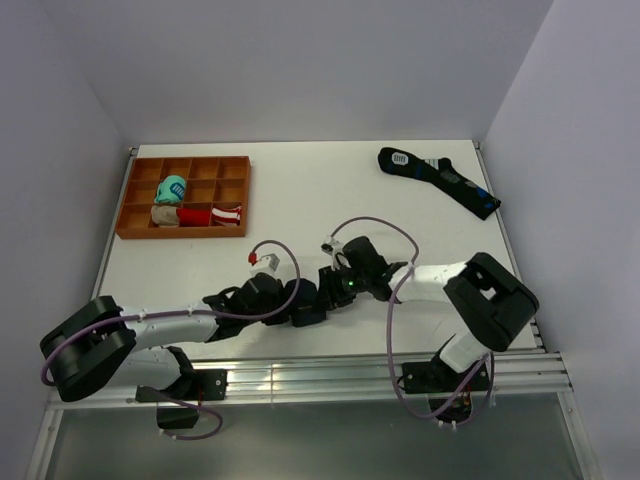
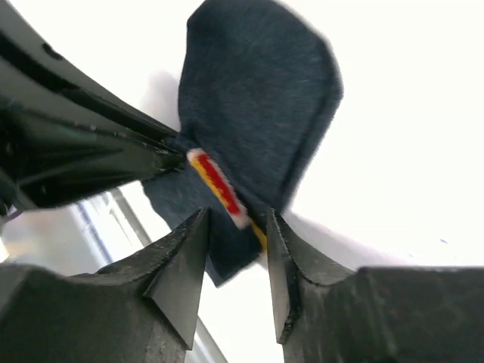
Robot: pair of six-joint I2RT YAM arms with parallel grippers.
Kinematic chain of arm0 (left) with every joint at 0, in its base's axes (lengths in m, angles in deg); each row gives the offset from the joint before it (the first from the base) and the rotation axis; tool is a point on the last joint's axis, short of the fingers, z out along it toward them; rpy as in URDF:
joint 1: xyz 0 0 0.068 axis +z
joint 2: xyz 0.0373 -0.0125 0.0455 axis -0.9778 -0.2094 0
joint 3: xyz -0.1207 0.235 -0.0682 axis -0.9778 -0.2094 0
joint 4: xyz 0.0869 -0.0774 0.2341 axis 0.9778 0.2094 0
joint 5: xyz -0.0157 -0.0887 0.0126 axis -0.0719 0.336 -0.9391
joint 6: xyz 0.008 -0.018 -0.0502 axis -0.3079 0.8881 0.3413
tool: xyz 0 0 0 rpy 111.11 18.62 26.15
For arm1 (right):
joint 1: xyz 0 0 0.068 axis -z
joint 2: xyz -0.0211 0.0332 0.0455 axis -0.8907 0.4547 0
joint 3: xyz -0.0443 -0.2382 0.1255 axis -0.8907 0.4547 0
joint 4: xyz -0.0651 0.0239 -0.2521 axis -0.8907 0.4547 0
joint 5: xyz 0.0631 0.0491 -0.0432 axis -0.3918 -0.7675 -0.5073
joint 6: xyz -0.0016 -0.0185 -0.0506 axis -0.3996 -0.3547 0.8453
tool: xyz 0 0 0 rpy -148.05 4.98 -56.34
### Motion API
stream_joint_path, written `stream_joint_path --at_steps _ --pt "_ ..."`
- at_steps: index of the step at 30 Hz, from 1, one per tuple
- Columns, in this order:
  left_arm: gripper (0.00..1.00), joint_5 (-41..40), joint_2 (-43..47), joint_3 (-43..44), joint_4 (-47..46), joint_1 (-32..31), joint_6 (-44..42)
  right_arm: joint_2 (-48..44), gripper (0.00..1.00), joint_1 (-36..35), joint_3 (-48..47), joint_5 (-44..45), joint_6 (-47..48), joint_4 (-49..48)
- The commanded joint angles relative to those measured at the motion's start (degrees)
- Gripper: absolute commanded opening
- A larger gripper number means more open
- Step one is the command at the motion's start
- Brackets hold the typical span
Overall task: Roll the socks
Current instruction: Roll the sock at the center of the board.
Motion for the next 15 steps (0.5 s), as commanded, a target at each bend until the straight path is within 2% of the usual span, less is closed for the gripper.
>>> stream_joint_path --at_steps 1,6,15 --pt "0.00 5.5 1.9 -0.7 10.0 2.0 -1.4 -5.1 0.43 -0.2 5.0 10.3 0.2 -11.5" --pt "0.00 7.5 3.5 0.1 12.3 4.4 -3.1 -9.0 0.44 -1.5 8.0 11.9 0.3 -18.7" --pt "0.00 10.5 4.9 -0.3 13.4 7.5 -4.0 -12.7 0.45 -10.2 13.2 15.6 1.3 -31.1"
